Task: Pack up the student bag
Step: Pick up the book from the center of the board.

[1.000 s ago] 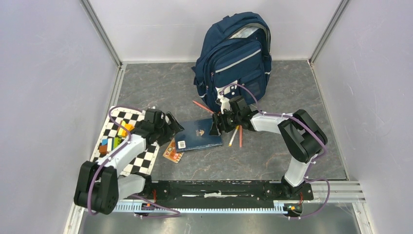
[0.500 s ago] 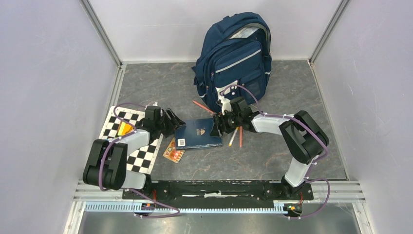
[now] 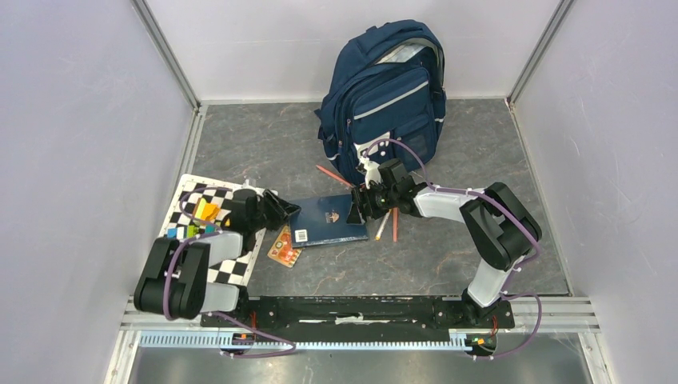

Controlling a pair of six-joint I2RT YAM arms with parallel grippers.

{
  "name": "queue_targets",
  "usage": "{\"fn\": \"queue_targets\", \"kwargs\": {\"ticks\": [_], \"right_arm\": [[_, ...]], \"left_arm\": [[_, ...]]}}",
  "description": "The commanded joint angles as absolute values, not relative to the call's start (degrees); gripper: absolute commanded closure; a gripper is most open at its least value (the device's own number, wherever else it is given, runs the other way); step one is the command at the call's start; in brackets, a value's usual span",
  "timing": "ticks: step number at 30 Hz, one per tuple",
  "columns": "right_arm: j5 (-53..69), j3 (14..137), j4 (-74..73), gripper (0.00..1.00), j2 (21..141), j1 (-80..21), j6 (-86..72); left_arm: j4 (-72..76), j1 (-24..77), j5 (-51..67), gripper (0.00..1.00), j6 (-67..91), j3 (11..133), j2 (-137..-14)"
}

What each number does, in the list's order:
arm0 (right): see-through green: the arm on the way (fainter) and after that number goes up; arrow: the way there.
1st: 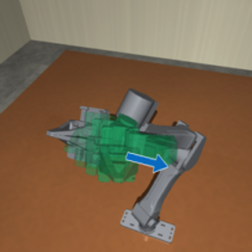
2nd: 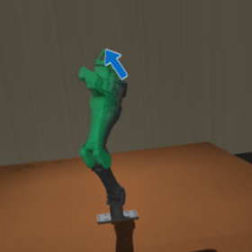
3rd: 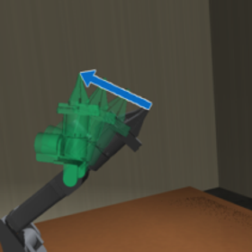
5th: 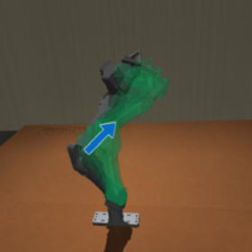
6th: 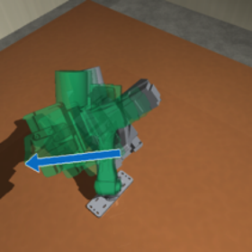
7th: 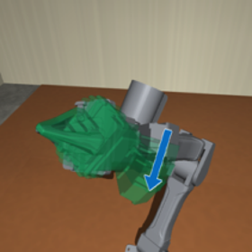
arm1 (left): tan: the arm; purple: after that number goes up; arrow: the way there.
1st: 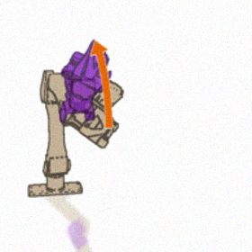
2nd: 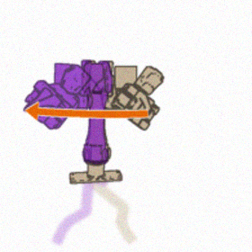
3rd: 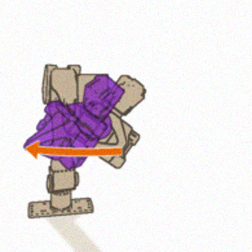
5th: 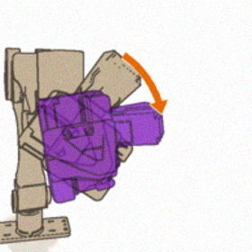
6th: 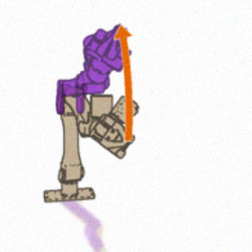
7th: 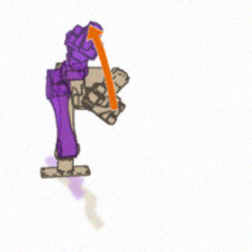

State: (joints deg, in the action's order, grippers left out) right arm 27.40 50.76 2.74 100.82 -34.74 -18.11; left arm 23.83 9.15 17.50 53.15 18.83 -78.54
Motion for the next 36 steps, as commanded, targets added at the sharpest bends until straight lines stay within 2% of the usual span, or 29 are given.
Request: {"fn": "queue_targets", "kwargs": {"ticks": [1,4,12,17,21,25,31,36], "right_arm": [[25.74,49.13,-4.39,0.24,103.65,-35.95,-17.14],[24.79,49.47,-4.23,0.24,102.59,-35.93,-16.15],[25.08,48.50,-1.84,0.22,99.38,-35.85,-14.21],[27.43,48.32,-0.46,0.22,97.41,-35.84,-13.25],[25.76,49.64,-2.98,0.19,92.79,-34.99,-10.45],[26.06,50.41,-4.90,0.10,85.63,-32.75,-8.09],[27.17,58.01,-10.03,0.05,77.55,-31.10,-1.98],[33.85,68.89,-12.48,0.04,76.55,-30.85,2.71]], "left_arm": [[31.03,10.81,26.48,0.84,62.64,14.39,-70.47],[29.59,10.72,26.99,0.97,63.04,13.19,-64.05],[27.62,10.28,28.75,0.98,63.59,11.63,-49.94],[24.90,10.28,30.58,0.98,61.32,12.79,-48.97],[16.77,10.33,30.00,0.98,56.80,18.10,-45.27],[5.28,10.25,30.85,0.98,51.00,26.90,-43.94],[-3.72,10.28,39.03,0.98,45.58,37.53,-46.68],[-12.06,10.29,49.01,0.98,40.55,45.60,-49.65]]}}
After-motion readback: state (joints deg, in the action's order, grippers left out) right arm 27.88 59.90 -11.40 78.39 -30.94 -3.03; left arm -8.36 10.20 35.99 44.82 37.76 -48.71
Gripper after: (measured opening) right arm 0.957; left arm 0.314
